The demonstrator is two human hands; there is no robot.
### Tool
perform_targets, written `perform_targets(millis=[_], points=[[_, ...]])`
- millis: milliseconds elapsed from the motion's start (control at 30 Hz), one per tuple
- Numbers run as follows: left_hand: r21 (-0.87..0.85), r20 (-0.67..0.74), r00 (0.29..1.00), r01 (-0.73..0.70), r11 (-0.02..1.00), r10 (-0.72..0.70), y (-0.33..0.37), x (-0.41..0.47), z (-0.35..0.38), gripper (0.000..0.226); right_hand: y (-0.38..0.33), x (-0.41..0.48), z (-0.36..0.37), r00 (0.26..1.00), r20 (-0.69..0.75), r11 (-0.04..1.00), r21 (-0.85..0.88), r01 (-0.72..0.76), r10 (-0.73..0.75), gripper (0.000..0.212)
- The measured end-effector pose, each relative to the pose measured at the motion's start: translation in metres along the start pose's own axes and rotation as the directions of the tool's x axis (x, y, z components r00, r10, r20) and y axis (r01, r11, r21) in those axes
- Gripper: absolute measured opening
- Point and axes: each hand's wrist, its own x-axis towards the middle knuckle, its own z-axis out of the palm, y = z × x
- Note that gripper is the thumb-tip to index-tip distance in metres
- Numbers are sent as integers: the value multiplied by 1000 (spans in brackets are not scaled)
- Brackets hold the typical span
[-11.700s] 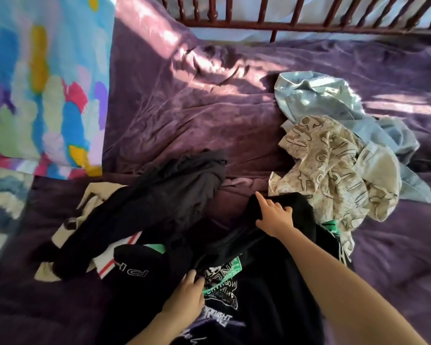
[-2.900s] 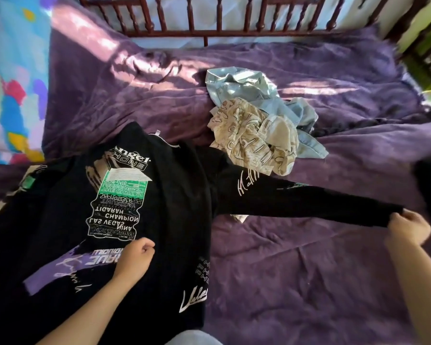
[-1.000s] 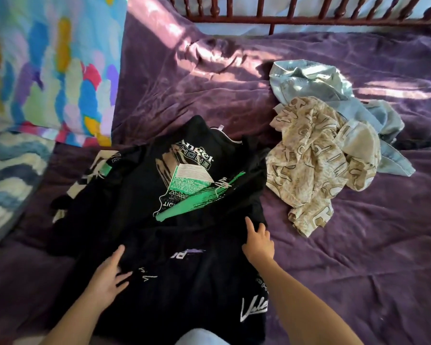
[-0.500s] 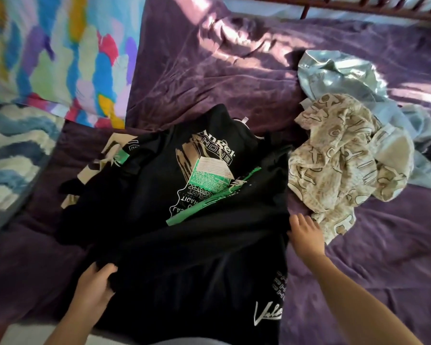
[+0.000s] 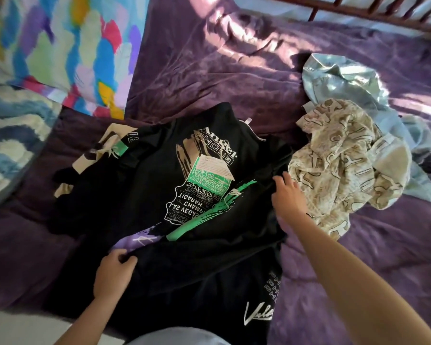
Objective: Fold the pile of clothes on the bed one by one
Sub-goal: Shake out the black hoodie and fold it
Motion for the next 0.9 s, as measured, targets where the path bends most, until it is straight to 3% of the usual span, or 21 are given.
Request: perform_targets(millis=[133,233,300,367,433,500,567,667,733,767,800,833,867,900], points=[[71,102,991,-98,993,90,-4,5,-4,23,-14,48,-14,980,157,986,-95,138,-122,70],[27,113,989,-96,995,92,-14,11,-17,31,-14,74,-13,925,348,964,-151,219,-156,55],[-34,119,987,-104,994,107,-21,14,-27,32,-17,80,-14,981,172,994,-32,102,-95,37],[-83,117,990,-68,994,78,-26,16,-33,31,-27,74,-11,994,-95,988,150,-41,56,35],[-53,93,994,-57,997,61,-30,18,-34,33,-49,54,-7,983,-114,968,220,-119,146,50],[48,57,997,-62,997,59,-34,18,-32,38,-72,24,14,997,-67,991,130,-36,45,67],[95,-13,997,-77,992,79,-38,18,-34,43,-94,-10,41,982,-42,982,25,186,-185,76],[97,-273,950,-131,987,153,-39,24,-51,38,-127,-63,60,928,137,931,-71,358,-346,82],[-18,-382,923,-62,998,50,-42,42,-68,32,-143,-93,70,883,270,913,-31,408,-385,80],[-209,-368,924,26,978,-104,-44,55,-77,28,-146,-103,78,843,393,912,-27,410,-367,74],[-473,-261,917,149,868,-300,-41,67,-85,25,-149,-110,81,811,470,916,-13,402,-349,69],[-706,-54,900,271,654,-432,-38,78,-92,30,-152,-115,80,792,504,913,-16,407,-344,68],[-831,162,876,369,415,-454,-37,89,-97,40,-156,-118,78,789,504,909,-17,416,-351,67],[-866,305,859,430,256,-411,-35,99,-99,50,-158,-118,75,790,502,911,-11,413,-352,67]])
